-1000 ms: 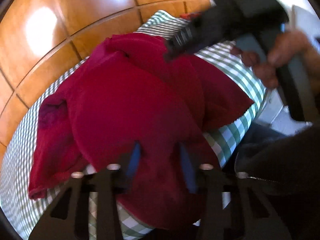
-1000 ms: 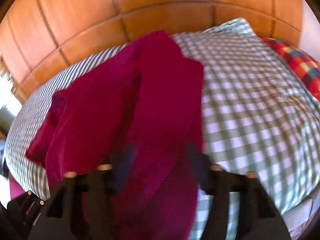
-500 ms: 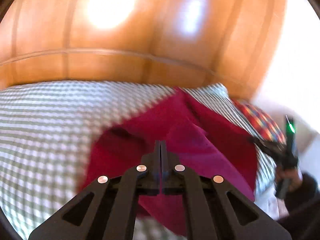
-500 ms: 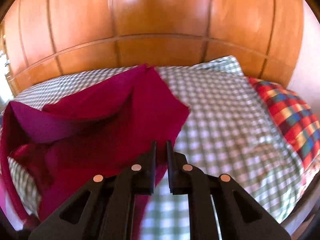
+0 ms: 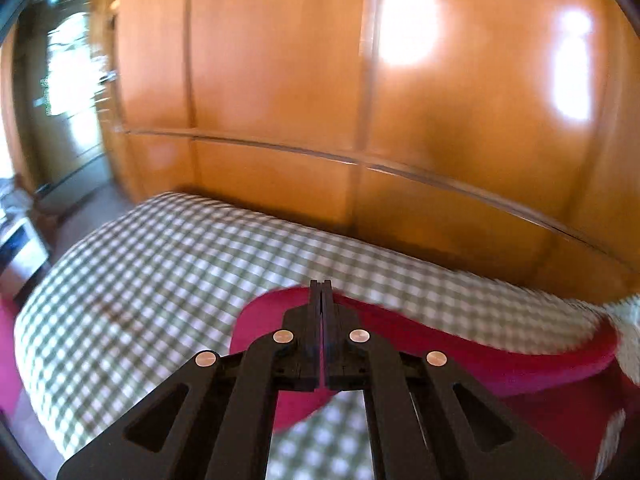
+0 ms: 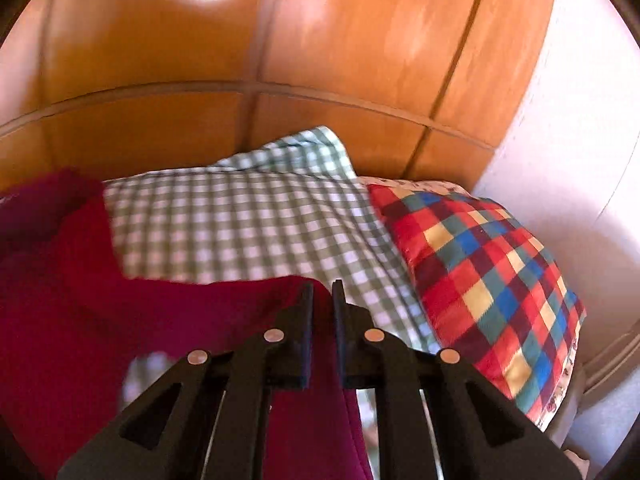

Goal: Fold small clothes
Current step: 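Grasp the red sweater with the left gripper while the right gripper grasps it too, then lift and shake the sweater out with both grippers, spreading it over the bed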

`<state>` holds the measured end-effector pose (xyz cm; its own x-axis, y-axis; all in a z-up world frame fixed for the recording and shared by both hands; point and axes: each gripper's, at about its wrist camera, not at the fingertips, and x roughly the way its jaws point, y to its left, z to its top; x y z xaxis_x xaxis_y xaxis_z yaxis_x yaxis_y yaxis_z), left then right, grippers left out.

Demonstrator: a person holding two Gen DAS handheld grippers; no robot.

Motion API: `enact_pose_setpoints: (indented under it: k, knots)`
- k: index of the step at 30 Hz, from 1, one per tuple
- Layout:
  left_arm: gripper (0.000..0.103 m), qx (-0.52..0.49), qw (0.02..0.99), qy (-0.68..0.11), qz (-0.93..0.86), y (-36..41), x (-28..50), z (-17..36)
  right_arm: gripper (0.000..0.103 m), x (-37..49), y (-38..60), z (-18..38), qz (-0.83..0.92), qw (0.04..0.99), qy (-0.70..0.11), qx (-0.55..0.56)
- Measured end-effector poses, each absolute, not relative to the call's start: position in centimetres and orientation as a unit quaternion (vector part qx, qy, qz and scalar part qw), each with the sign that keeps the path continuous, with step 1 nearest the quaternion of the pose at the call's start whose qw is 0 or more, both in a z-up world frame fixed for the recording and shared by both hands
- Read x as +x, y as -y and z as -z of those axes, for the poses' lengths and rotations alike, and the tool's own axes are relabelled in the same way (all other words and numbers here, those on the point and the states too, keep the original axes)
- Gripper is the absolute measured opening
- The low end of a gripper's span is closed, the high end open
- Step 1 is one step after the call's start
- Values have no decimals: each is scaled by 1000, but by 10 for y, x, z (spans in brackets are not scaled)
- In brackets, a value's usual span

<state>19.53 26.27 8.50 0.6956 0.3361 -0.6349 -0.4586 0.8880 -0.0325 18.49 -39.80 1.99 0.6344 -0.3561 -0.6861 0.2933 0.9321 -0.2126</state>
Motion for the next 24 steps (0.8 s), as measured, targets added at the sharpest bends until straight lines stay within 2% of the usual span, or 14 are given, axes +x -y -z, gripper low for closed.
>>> enact_pose_setpoints:
  k: [3, 5, 6, 7, 8, 10, 13, 17, 20, 22, 24]
  knots:
    - [0, -100, 899, -342, -254, -278, 212, -71, 14, 206, 401, -4, 184, 895, -406, -28]
    - [0, -102, 893, -360, -251, -282, 216, -61, 43, 207, 395, 4, 178, 894, -410, -22]
    - [1, -107, 890, -370, -245, -284, 215, -54, 67, 204, 392, 6, 177, 896, -408, -19]
    - [13, -111, 888, -376, -240, -288, 214, -48, 72, 198, 388, 7, 175, 898, -402, -18]
    - [36, -115, 887, -382, -232, -285, 205, -40, 73, 187, 383, 6, 168, 902, -398, -21]
    - [60, -123, 896, -374, -204, -285, 188, -31, 80, 167, 374, 7, 149, 905, -398, -14]
    - [61, -119, 906, -384, -132, -270, 158, -14, 82, 125, 355, 10, 88, 905, -416, 16]
    - [61, -137, 895, -424, -19, -240, 102, 15, 82, 61, 324, 31, -82, 861, -493, 96]
    - [61, -154, 877, -454, 42, -218, 67, 37, 77, 19, 289, 47, -155, 828, -533, 78]
    - [61, -156, 868, -469, 55, -206, 52, 50, 63, 0, 271, 56, -187, 810, -551, 72]
    - [61, -170, 859, -479, 64, -198, 38, 63, 61, -21, 252, 59, -206, 808, -549, 54]
